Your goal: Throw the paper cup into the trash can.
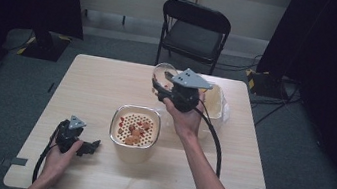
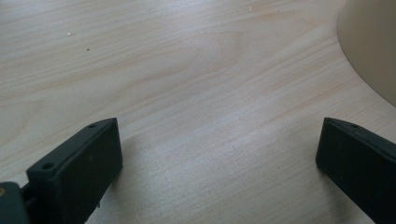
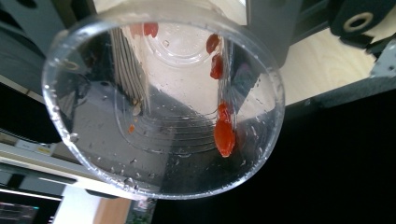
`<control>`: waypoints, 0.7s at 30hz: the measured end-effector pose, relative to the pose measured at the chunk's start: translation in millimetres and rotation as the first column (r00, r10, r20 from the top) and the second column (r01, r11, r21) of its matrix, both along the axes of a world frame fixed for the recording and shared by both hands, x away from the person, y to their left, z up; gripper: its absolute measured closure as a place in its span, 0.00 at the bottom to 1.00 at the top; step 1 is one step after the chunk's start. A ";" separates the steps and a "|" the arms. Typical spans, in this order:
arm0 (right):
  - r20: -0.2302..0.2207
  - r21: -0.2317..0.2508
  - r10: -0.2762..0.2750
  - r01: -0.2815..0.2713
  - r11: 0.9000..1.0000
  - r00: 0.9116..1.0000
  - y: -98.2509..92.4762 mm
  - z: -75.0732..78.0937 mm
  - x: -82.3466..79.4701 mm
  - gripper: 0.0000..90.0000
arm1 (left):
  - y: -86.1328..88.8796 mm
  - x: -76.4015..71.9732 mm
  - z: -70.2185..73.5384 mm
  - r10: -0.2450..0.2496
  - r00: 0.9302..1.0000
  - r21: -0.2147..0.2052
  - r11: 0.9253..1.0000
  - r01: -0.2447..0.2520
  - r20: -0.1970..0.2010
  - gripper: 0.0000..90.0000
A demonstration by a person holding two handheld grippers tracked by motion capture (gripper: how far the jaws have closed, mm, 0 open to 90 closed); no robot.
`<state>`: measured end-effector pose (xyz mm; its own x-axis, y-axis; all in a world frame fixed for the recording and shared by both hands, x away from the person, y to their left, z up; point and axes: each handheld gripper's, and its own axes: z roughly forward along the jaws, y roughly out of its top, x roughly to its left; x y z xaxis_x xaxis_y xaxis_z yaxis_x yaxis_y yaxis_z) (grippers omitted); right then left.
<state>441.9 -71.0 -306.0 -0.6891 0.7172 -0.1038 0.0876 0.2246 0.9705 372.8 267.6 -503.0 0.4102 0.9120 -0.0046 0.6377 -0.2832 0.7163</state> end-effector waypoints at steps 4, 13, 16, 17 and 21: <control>-0.030 0.036 -0.047 0.048 0.998 0.998 -22.3 5.9 10.1 0.58 | 0.0 0.0 0.0 0.000 1.000 -0.001 1.000 0.000 0.000 0.00; -0.091 0.051 -0.150 0.155 0.987 0.984 -72.0 10.7 30.7 0.58 | 0.0 0.0 0.0 0.000 1.000 0.000 1.000 0.000 0.000 0.00; -0.114 0.036 -0.176 0.181 0.983 0.978 -82.8 9.6 37.4 0.57 | 0.0 0.0 0.0 0.000 1.000 -0.001 1.000 0.000 -0.001 0.00; -0.127 0.026 -0.182 0.186 0.982 0.975 -85.5 8.6 39.9 0.57 | 0.0 0.0 0.0 0.000 1.000 -0.001 1.000 0.000 -0.001 0.00; -0.162 0.012 -0.216 0.221 0.975 0.963 -94.2 3.4 50.0 0.53 | -0.1 0.0 0.0 0.001 1.000 -0.001 1.000 -0.001 0.000 0.00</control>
